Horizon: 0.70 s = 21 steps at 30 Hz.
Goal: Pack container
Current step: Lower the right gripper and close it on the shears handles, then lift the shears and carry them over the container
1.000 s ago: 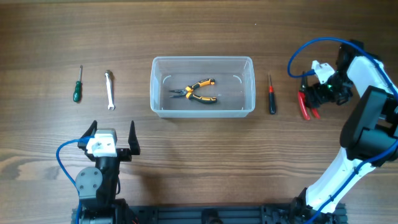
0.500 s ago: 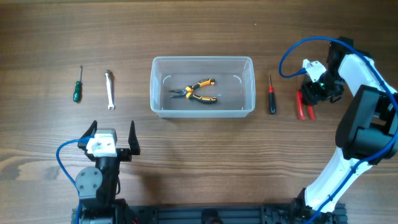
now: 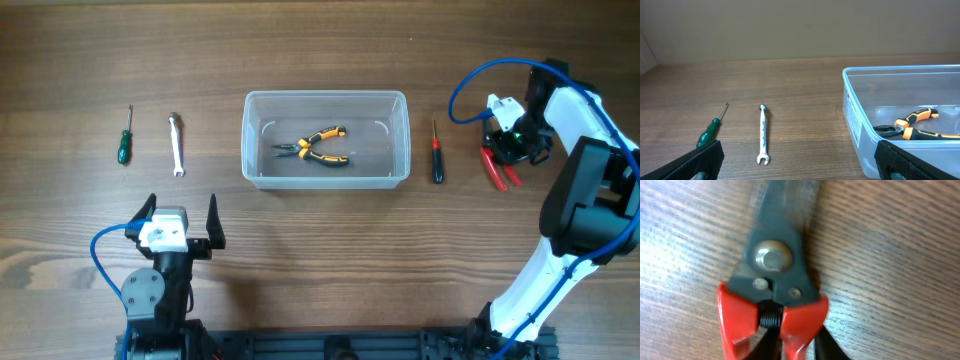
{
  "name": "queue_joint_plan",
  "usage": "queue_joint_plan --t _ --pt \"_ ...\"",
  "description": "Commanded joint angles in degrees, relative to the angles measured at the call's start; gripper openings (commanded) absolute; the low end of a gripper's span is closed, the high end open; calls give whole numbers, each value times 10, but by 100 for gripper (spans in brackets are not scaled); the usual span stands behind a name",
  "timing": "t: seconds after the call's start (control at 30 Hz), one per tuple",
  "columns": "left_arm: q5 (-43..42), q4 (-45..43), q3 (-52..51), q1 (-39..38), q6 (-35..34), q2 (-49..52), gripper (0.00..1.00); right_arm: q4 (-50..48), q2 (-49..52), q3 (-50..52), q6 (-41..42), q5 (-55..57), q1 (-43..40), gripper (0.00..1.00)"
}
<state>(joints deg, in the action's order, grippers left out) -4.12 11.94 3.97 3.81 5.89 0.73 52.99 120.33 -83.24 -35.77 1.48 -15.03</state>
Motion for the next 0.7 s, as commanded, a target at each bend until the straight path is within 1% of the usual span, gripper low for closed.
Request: queue_joint_plan --t 0.0,0.07,0.13,0.37,0.5,0.53,0.67 --pt "6 -2 -3 -3 -6 -5 100 -3 22 0 18 -13 4 12" --pt "6 -2 -3 -3 -5 -5 100 -3 21 0 19 -13 4 10" --pt "6 -2 -3 -3 -5 -5 100 -3 21 -4 27 -12 4 4" --pt "6 -2 -3 -3 -5 -5 100 5 20 -50 63 -13 4 4" --pt "6 -2 -3 -3 -5 -5 100 31 19 -107 80 -14 5 4" --pt "6 -2 -3 -3 -6 -5 100 50 19 -142 90 -15 7 4" --pt "6 -2 -3 -3 -5 -5 100 104 18 -225 89 -24 22 4"
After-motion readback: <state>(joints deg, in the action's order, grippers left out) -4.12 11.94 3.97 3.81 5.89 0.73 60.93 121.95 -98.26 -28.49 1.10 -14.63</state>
